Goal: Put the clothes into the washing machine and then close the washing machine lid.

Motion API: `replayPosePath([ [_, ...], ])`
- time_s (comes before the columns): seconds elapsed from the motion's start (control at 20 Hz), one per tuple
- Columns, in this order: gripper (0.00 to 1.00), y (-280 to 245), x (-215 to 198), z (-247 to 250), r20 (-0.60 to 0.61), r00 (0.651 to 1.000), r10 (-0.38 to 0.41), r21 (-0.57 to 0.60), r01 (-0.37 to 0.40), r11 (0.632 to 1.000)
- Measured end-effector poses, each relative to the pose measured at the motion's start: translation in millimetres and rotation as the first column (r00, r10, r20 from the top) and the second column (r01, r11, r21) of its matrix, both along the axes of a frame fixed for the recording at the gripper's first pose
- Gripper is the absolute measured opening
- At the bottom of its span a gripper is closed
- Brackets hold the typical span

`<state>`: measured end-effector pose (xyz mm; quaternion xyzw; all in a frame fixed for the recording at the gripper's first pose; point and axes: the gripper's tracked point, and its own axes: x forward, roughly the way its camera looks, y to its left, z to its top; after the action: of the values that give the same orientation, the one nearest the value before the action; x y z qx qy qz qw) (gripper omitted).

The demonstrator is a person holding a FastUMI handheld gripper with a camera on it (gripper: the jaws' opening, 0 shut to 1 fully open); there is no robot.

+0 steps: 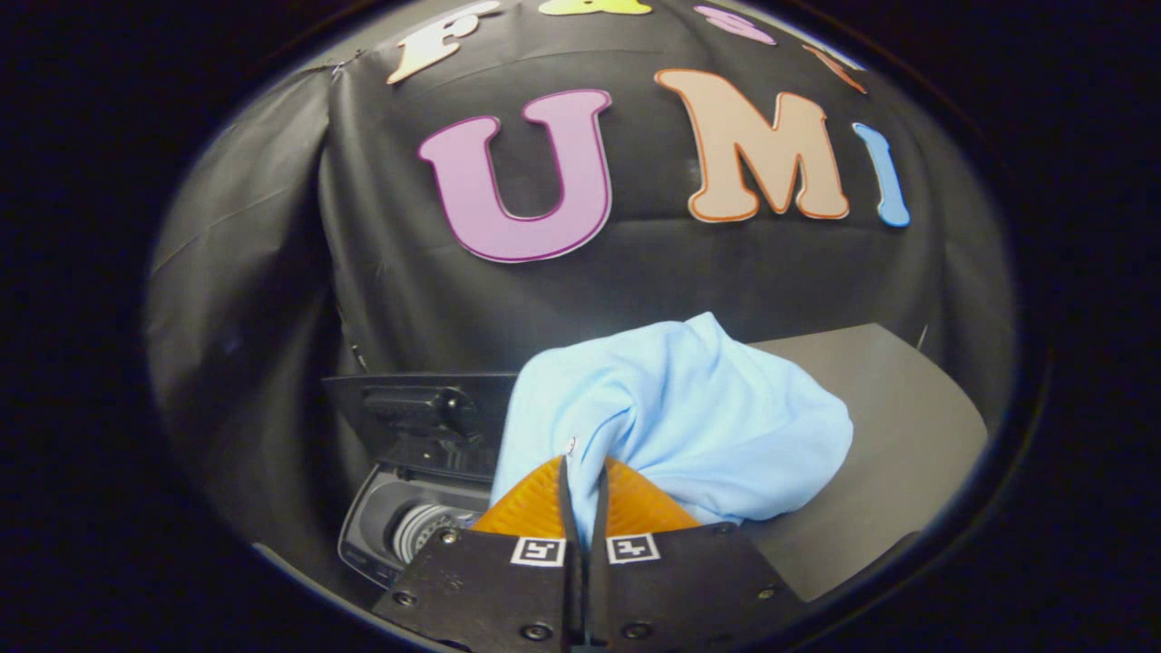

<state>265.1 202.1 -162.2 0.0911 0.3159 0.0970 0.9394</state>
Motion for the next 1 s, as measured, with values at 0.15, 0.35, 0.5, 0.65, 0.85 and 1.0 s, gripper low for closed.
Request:
replayPosePath([
  [0.15, 0.03, 38.0, -3.3, 2.0, -0.001, 0.999, 0.053, 0.013, -0.053, 0.999],
  [0.35, 0.03, 86.3, -1.8, -0.5, -0.001, 0.994, 0.111, 0.026, -0.111, 0.993],
  [0.5, 0.02, 117.8, -3.7, -8.4, -0.011, 0.990, 0.142, 0.023, -0.141, 0.990],
  [0.65, 0.03, 147.7, -8.0, -18.0, -0.008, 0.983, 0.183, 0.028, -0.183, 0.983],
  [0.85, 0.03, 186.2, -12.1, -44.3, -0.050, 0.972, 0.230, 0.058, -0.227, 0.972],
  [1.0, 0.03, 210.7, -15.9, -70.2, -0.098, 0.960, 0.262, 0.102, -0.253, 0.962],
])
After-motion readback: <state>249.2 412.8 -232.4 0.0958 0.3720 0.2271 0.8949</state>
